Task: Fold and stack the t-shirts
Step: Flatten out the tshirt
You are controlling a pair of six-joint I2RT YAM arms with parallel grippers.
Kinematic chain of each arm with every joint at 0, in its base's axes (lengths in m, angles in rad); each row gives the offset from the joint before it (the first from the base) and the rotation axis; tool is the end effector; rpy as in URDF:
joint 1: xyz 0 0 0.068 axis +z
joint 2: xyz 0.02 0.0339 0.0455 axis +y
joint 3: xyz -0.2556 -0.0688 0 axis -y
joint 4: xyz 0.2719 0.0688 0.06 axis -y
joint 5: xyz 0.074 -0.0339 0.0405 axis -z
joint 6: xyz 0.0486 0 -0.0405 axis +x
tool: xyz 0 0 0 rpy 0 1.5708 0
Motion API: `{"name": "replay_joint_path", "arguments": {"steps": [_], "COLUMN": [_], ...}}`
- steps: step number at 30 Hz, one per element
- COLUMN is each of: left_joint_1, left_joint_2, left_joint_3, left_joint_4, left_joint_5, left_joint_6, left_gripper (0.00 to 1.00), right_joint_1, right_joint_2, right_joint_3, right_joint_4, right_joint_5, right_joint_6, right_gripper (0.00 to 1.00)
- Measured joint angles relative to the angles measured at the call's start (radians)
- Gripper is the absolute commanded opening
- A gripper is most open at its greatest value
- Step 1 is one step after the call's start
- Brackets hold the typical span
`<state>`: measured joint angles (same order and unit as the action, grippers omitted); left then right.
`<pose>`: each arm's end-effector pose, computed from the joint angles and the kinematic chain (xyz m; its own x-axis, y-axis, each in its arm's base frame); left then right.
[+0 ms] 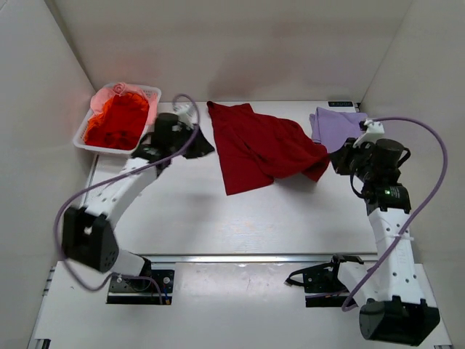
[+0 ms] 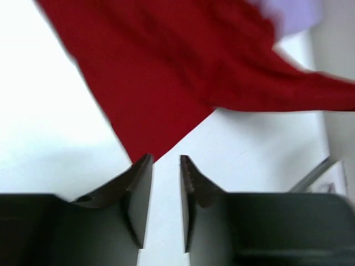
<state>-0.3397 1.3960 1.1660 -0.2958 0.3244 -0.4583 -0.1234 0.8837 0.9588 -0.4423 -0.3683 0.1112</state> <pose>0.3322 -0.1338 0.3014 -0.6791 -0.2048 -0.7049 0.3070 0.7931 -0.5261 0.2363 -0.0117 0.3485 -0.3783 0.1512 -0.9132 -0.1778 0.9563 0.2320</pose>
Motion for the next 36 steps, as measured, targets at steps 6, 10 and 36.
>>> {"name": "replay_joint_path", "arguments": {"steps": [6,10,36], "left_joint_1": [-0.077,-0.082,-0.295], "left_joint_2": [0.333,0.438,0.704], "left_joint_3": [-0.028,-0.003,0.330], "left_joint_4": [-0.019,-0.060,-0.218], "left_joint_5": [-0.079,-0.135,-0.326], "left_joint_6": [-0.014,-0.023,-0.035], "left_gripper": [0.63,0.72,0.00], "right_joint_1": [0.005,0.005,-0.010], "right_joint_2": [0.034,0.024,0.017], "right_joint_3": [-0.119,-0.147,-0.195], "right_joint_4": [-0.024,-0.002,0.055], "right_joint_5": [0.004,0.000,-0.034], "right_joint_6": [0.017,0.023,0.045], "right_gripper": [0.00,0.00,0.00]}}
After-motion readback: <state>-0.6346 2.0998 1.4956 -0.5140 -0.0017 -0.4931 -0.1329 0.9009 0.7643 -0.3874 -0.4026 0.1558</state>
